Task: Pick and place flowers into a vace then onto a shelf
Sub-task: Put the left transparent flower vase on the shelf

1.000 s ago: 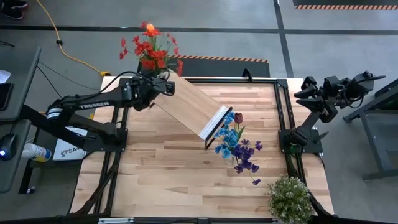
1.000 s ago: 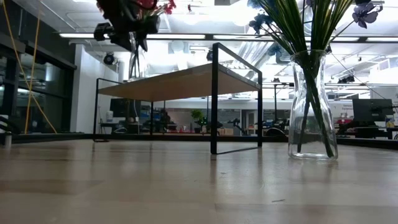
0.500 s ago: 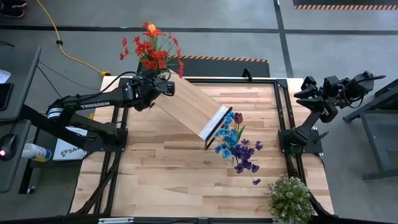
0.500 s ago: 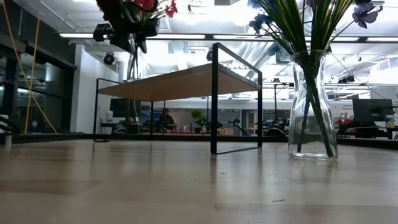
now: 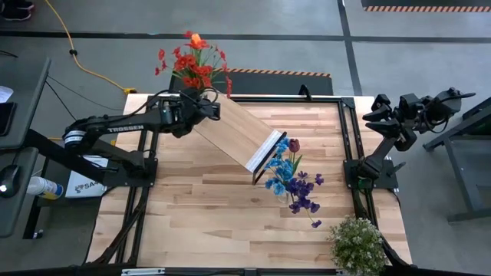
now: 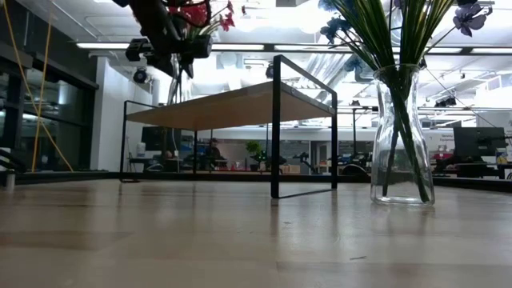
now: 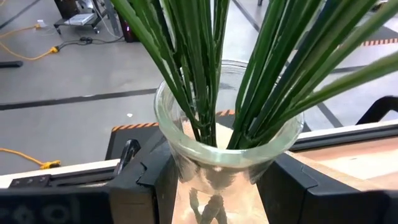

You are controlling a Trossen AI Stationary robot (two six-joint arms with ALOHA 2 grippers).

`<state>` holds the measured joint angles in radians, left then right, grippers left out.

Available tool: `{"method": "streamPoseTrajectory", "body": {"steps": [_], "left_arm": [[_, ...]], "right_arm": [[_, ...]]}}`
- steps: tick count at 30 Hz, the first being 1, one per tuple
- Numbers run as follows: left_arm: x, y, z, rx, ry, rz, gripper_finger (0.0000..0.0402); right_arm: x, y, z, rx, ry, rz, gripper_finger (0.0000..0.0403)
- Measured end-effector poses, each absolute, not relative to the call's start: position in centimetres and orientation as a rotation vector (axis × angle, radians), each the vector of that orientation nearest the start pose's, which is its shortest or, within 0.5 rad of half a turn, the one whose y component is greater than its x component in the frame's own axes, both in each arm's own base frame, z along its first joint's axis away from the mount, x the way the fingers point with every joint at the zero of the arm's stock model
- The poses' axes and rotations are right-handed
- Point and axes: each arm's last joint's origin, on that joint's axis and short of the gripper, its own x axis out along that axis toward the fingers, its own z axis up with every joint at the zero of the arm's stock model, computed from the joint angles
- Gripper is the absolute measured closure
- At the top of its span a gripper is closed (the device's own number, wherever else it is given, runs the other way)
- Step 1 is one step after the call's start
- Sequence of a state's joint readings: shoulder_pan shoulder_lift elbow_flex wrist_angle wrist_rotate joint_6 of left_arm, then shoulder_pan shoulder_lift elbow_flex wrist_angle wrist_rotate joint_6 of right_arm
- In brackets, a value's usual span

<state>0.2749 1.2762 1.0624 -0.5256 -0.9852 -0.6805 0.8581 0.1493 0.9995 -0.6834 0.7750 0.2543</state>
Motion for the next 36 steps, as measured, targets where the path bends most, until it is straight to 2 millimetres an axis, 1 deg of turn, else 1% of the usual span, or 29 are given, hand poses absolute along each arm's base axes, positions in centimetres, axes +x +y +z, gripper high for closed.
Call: {"method": "streamPoseTrajectory", "body": {"steps": [6, 8, 12, 16, 36], "left_arm": [[23.9, 9.2, 29.3, -0.338, 0.274, 1.392, 0.0191], [23.8, 9.2, 29.0, -0.348, 0.268, 1.398, 0.0175], [23.8, 9.2, 28.5, -0.354, 0.31, 1.377, 0.0132], [23.8, 9.1, 28.5, -0.357, 0.317, 1.371, 0.0115], [23.8, 9.1, 28.6, -0.352, 0.305, 1.379, 0.0119]], "right_arm": [[-0.9, -4.1, 38.1, 0.38, -0.103, 0.098, 0.0273], [-0.9, -4.1, 38.1, 0.386, -0.103, 0.098, 0.0274], [-0.9, -4.1, 38.1, 0.391, -0.102, 0.103, 0.0272], [-0.9, -4.1, 38.1, 0.394, -0.102, 0.103, 0.0274], [-0.9, -4.1, 38.1, 0.393, -0.103, 0.103, 0.0273]]}}
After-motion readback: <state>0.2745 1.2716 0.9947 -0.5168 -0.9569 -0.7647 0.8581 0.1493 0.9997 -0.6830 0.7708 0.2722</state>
